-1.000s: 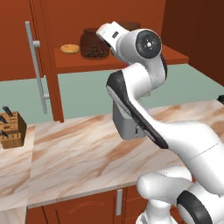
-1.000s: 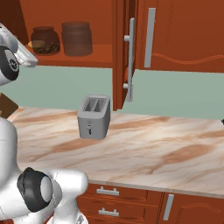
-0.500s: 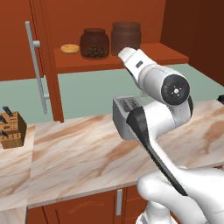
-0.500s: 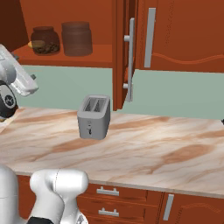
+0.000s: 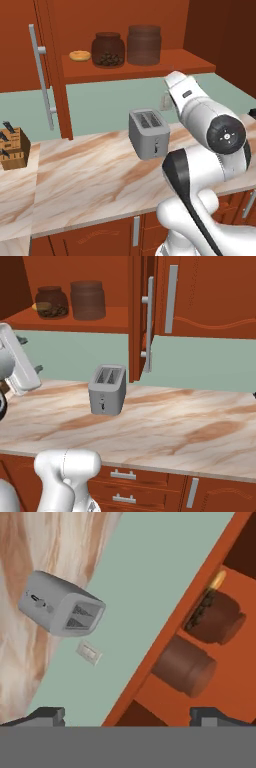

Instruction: Pick the jar and jar from the dining table and place them in the open cabinet. Close the cabinet after placing the objects.

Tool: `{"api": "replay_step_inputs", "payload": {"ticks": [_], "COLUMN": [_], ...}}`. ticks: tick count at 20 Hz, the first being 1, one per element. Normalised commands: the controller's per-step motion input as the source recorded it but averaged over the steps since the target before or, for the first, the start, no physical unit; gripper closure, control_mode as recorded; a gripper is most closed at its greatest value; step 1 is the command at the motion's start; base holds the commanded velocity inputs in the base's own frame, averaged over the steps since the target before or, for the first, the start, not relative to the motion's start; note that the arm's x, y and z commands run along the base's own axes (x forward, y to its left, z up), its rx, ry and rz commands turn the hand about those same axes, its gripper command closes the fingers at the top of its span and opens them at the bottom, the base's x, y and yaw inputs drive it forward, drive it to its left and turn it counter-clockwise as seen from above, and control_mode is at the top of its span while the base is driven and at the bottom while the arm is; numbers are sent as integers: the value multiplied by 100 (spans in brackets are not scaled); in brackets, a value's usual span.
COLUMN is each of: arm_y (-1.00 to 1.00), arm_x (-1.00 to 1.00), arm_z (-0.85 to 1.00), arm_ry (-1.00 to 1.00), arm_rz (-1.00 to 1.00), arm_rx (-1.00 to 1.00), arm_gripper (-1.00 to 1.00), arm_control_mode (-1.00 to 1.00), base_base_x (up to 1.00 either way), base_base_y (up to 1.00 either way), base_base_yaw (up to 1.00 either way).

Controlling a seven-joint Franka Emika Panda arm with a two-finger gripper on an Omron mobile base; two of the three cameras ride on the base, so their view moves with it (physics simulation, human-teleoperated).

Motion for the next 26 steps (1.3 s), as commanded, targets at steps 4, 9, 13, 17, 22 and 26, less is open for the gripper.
{"api": "replay_step_inputs", "payload": {"ticks": [4,9,13,17,22,26], "arm_y": [-53,-64,-60,-56,-63,-69], "arm_x": [-36,-45,-59,-39,-24,-14], "arm_z": [-19,-39,-57,-43,-53,-54], "arm_ry": [18,8,0,0,0,-11], "arm_rz": [-12,-11,-12,-11,-9,-8], "arm_rx": [14,17,21,21,25,30], "arm_gripper": [-100,-100,-100,-100,-100,-100], "arm_control_mode": [-100,-100,-100,-100,-100,-100], "base_base_x": [0,0,0,0,0,0], "base_base_y": [0,0,0,0,0,0], "base_base_yaw": [0,0,0,0,0,0]}}
